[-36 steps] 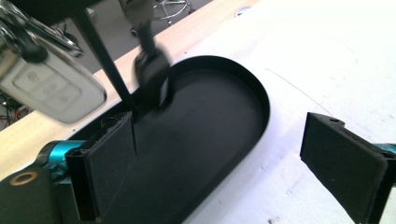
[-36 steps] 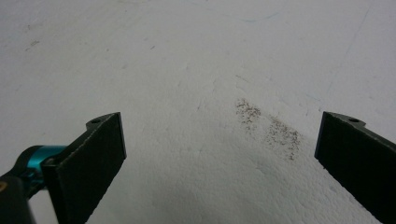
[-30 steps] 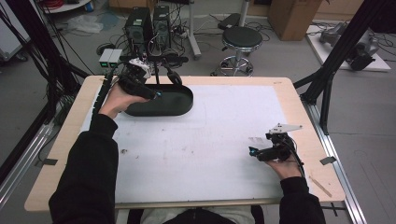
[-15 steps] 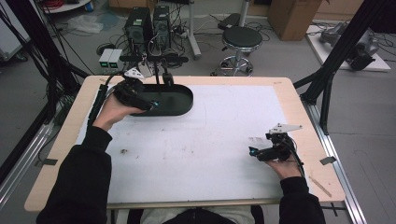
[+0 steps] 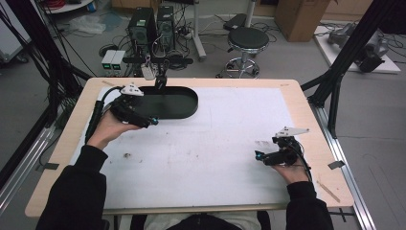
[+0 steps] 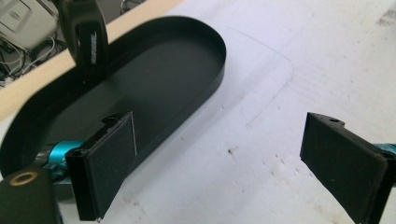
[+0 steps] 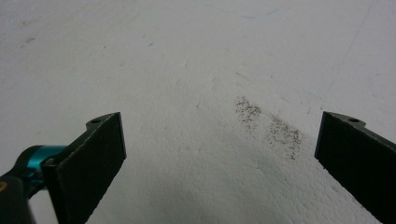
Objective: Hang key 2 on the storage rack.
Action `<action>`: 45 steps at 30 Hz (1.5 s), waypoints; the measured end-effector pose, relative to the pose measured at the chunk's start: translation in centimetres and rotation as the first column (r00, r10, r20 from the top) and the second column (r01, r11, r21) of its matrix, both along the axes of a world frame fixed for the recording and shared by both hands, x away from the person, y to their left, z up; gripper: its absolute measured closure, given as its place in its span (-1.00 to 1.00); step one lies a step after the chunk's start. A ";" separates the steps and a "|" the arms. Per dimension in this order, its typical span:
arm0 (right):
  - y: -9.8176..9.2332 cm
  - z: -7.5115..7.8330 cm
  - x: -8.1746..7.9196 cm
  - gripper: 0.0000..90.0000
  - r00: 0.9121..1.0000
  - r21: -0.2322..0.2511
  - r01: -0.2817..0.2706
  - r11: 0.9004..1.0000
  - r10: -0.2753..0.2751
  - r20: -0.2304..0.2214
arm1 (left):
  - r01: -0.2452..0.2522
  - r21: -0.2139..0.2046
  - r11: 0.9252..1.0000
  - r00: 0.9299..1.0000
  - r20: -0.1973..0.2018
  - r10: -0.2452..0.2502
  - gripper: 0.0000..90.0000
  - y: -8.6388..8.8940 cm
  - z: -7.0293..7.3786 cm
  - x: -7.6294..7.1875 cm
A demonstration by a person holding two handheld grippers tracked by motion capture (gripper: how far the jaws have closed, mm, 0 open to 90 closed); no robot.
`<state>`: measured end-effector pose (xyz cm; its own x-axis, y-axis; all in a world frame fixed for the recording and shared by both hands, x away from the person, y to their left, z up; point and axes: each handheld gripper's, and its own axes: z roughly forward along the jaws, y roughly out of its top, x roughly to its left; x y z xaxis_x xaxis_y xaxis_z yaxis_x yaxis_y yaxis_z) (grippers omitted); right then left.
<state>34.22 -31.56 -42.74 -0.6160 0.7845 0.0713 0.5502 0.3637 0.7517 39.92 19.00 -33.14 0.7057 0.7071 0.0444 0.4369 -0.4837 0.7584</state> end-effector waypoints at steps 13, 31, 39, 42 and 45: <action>0.0 -0.1 0.0 -0.98 1.000 -0.005 0.000 1.000 0.000 0.001 | -0.030 -0.037 0.999 1.000 -0.007 0.030 -0.75 1.6 -2.4 -1.8; 0.1 -0.1 0.0 -0.98 1.000 -0.005 0.001 1.000 -0.001 0.005 | -0.080 -0.057 0.995 0.996 0.024 0.082 -0.75 4.0 -4.7 -4.2; 0.1 -0.2 -0.1 -0.98 1.000 -0.007 0.004 1.000 -0.004 -0.003 | -0.094 -0.061 0.994 0.995 0.030 0.096 -0.75 5.5 -6.5 -5.9; 0.1 -0.2 -0.1 -0.98 1.000 -0.007 0.006 1.000 -0.006 -0.004 | -0.097 -0.084 0.992 0.994 0.043 0.101 -0.75 6.3 -7.2 -6.8; 0.1 -0.2 -0.1 -0.98 1.000 -0.009 0.003 1.000 -0.003 0.001 | -0.094 -0.098 0.991 0.994 0.042 0.098 -0.75 6.9 -8.0 -7.8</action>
